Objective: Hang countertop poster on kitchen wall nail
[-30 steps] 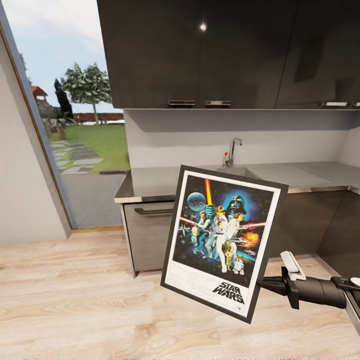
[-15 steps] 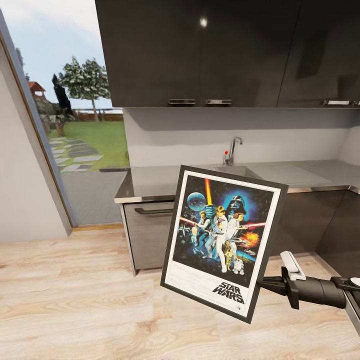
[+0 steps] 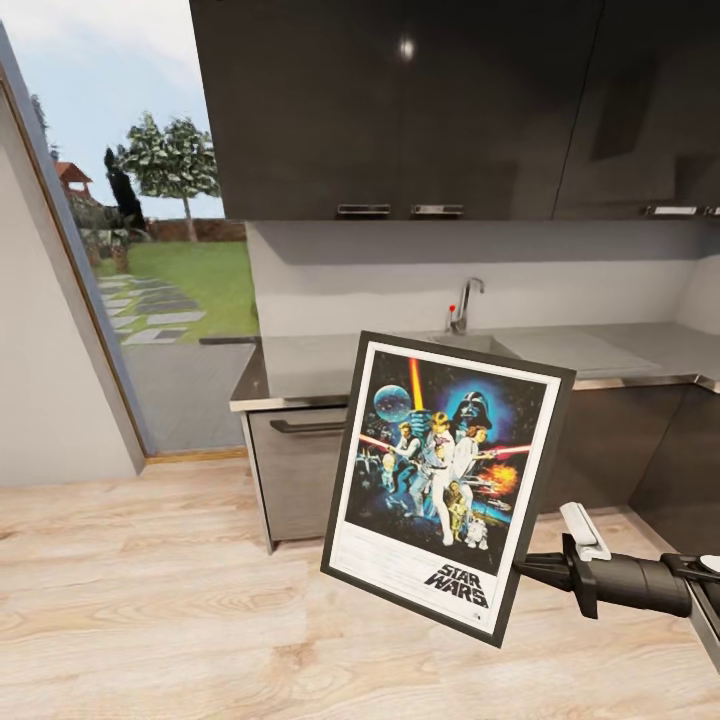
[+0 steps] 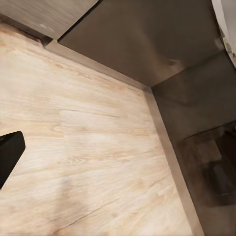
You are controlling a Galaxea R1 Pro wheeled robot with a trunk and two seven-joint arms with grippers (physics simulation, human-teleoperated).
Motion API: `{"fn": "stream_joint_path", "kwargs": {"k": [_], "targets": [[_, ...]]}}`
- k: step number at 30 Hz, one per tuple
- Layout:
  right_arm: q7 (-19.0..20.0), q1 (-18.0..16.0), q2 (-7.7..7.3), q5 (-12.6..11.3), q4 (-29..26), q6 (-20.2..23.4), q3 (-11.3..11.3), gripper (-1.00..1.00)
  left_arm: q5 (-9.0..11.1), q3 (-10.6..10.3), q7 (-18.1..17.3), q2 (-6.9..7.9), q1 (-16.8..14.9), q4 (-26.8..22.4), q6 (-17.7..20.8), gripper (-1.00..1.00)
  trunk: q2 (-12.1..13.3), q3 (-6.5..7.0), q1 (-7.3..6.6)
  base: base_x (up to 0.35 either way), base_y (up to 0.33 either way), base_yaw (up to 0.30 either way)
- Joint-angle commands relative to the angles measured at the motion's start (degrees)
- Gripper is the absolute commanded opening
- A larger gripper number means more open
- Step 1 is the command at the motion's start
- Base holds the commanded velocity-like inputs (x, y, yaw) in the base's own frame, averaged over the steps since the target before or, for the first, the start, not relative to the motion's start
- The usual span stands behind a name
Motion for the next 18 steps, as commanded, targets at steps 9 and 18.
{"fn": "stream_joint_path", "kwargs": {"k": [9, 18], "targets": [[0.3, 0.0, 0.01, -0.1, 0.0, 0.7, 0.0, -1.0, -0.4, 0.4, 0.6, -0.09, 0.0, 0.0, -0.4, 1.0, 3.6, 1.55, -1.98, 0.0, 0.0, 0.0], [0.3, 0.0, 0.01, -0.1, 0.0, 0.7, 0.0, -1.0, -0.4, 0.5, 0.7, -0.07, 0.0, 0.0, -0.4, 1.0, 7.2, 3.17, -3.96, 0.0, 0.0, 0.0]]}}
